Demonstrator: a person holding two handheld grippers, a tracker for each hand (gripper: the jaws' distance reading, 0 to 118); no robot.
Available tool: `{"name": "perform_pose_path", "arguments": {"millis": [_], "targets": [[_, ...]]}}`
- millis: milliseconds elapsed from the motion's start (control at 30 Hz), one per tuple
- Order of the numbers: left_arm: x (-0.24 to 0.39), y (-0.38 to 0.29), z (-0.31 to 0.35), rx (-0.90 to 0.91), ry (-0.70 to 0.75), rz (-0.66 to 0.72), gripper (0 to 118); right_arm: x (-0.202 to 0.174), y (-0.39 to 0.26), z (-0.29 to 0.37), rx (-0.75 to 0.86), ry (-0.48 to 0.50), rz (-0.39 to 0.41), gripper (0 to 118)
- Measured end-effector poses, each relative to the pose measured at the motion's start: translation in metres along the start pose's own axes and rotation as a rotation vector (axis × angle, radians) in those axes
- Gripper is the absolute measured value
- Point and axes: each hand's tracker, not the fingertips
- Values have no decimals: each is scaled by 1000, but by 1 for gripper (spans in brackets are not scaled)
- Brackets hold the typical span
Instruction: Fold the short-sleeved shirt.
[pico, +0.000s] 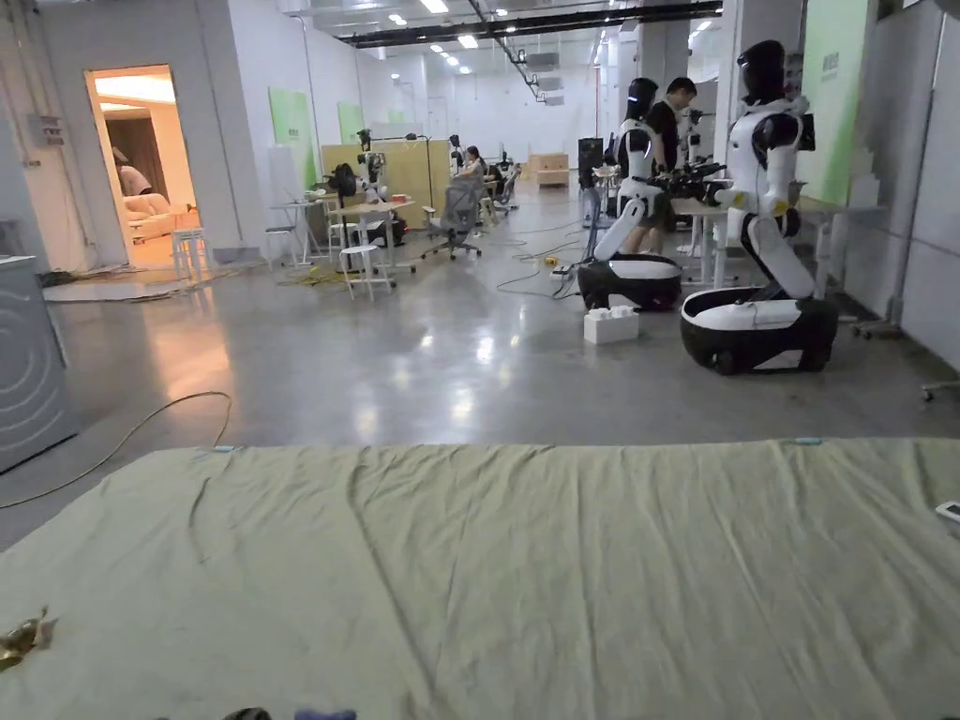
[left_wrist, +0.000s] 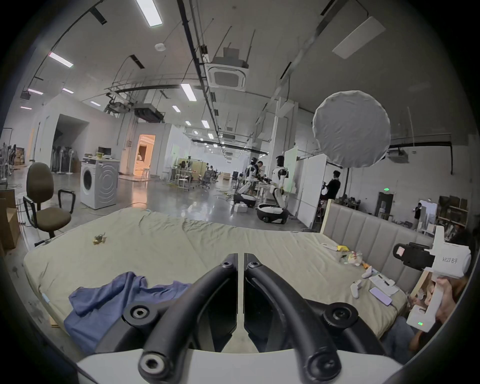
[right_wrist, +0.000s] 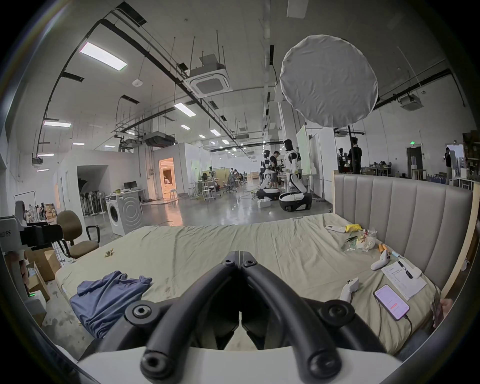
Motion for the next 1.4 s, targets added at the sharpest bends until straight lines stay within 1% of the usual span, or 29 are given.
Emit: {"name": "perform_pose_path", "arguments": {"millis": [33, 67, 100, 133, 167, 233, 267, 300, 333, 433, 500, 600, 633, 700, 800, 833, 900, 933, 1000, 1033, 1067, 1100, 1133, 1200, 1267, 1333, 1400], "targets": [[-7, -3, 0, -14, 18, -18, 3, 0, -3, -1, -12, 1, -2, 0], [-14, -6, 1, -28, 31, -33, 7, 0, -7, -3, -29, 3, -7, 0], [-22, -9, 1, -48, 51, -52, 13, 1, -11, -6, -49, 5, -14, 0], [-32, -13, -1, -66, 62, -60, 21, 1, -15, -8, -71, 7, -23, 0], [-44, -17, -4, -94, 75, -68, 38, 3, -21, -11, -88, 10, -30, 0], [-67, -28, -13, -164, 116, -75, 63, 4, -30, -17, -127, 17, -40, 0], [-79, -35, -22, -205, 131, -78, 77, 4, -35, -21, -149, 19, -39, 0], [-90, -42, -32, -245, 130, -85, 86, 3, -38, -24, -164, 19, -32, 0], [-103, -52, -44, -302, 130, -99, 91, 2, -42, -27, -183, 18, -26, 0], [-136, -86, -85, -419, 178, -70, 93, 1, -51, -37, -239, 14, -19, 0], [-164, -112, -116, -491, 189, -34, 93, 0, -57, -42, -268, 16, -15, 0], [-196, -152, -163, -629, 255, -10, 93, -2, -63, -49, -322, 9, 3, 0], [-205, -163, -176, -669, 267, 26, 93, -2, -66, -50, -335, 6, 12, 0], [-221, -181, -195, -704, 283, 64, 93, 0, -72, -53, -368, -3, 25, 0], [-228, -195, -213, -759, 330, 76, 93, 2, -81, -57, -418, -17, 26, 0], [-233, -202, -219, -794, 307, 91, 93, 1, -84, -57, -434, -22, 23, 0], [-230, -202, -217, -763, 305, 79, 93, 1, -89, -58, -451, -25, 15, 0], [-225, -200, -217, -773, 315, 60, 88, 1, -92, -58, -458, -25, 9, 0], [-213, -195, -214, -793, 305, -18, 62, 0, -97, -57, -472, -23, -11, 0], [-209, -193, -214, -779, 290, -20, 45, 0, -100, -56, -487, -17, -28, 0], [-207, -191, -215, -782, 291, -11, 17, 0, -102, -55, -498, -6, -41, 0], [-205, -190, -217, -782, 306, -18, 13, 1, -104, -53, -500, 3, -43, 0], [-209, -190, -218, -796, 326, -28, 12, 2, -104, -50, -501, 5, -41, 0], [-211, -187, -219, -809, 318, 0, 9, 3, -104, -44, -499, 4, -33, 0], [-217, -174, -217, -790, 330, 143, 7, 8, -102, -38, -493, 3, -33, 0], [-227, -153, -211, -708, 318, 310, 7, 13, -100, -32, -480, -3, -36, 0], [-231, -124, -206, -601, 315, 384, 7, 20, -100, -28, -476, -5, -38, 0]]}}
